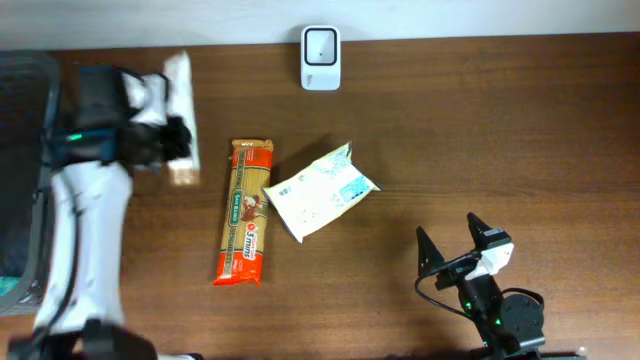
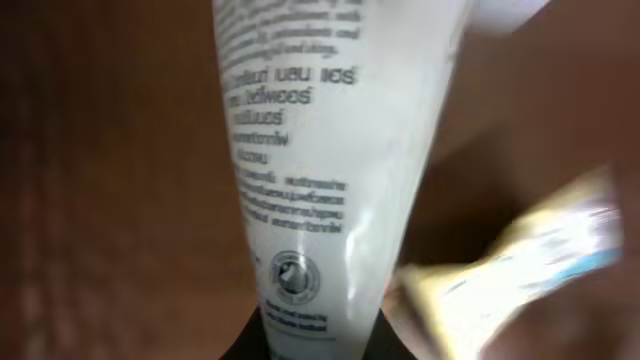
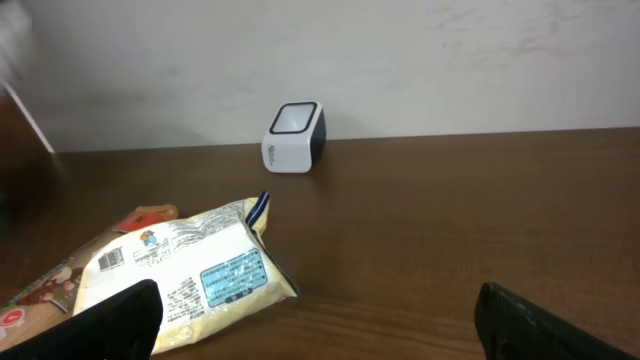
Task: Scan the item barcode
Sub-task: 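Grasp the white tube from the basket and lay it beside the pasta, then take the small green packet from the basket and drop it right of items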
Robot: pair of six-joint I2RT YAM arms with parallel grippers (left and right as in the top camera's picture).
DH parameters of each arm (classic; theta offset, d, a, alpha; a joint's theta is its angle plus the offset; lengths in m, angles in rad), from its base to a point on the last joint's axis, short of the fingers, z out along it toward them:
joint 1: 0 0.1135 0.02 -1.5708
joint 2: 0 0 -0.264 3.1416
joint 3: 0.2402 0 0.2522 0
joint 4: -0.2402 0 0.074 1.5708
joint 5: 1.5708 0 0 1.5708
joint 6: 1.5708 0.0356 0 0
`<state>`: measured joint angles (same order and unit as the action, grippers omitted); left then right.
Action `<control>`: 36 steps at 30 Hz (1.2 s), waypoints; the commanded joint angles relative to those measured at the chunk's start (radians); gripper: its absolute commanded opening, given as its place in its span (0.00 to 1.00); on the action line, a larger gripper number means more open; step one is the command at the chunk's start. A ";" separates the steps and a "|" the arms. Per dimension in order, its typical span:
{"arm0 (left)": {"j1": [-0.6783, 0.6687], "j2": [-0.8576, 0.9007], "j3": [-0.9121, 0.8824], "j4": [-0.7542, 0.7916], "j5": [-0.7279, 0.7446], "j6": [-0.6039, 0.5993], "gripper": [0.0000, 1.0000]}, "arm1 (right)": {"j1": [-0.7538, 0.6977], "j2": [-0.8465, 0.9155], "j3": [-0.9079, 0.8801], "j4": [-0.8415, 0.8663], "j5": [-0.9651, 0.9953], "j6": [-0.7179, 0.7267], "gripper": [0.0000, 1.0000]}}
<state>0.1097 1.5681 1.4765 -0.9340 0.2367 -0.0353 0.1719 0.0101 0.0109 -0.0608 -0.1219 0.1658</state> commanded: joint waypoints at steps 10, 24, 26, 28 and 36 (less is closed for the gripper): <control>-0.183 0.435 -0.106 0.020 -0.101 -0.002 0.00 | 0.006 -0.007 -0.005 -0.004 0.002 0.008 0.99; -0.166 0.286 0.451 -0.229 -0.026 -0.016 0.99 | 0.006 -0.007 -0.005 -0.004 0.002 0.008 0.99; -0.102 0.180 0.575 -0.212 -0.150 -0.016 0.99 | 0.006 -0.007 -0.005 -0.003 0.002 0.008 0.99; -0.003 0.094 0.603 -0.200 -0.220 -0.040 0.99 | 0.006 -0.007 -0.005 -0.003 0.002 0.008 0.99; 0.499 0.114 0.435 -0.240 -0.461 -0.298 0.99 | 0.006 -0.007 -0.005 -0.004 0.002 0.008 0.99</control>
<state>0.4839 1.6093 2.0033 -1.1744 -0.2020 -0.3046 0.1719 0.0101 0.0109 -0.0608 -0.1219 0.1661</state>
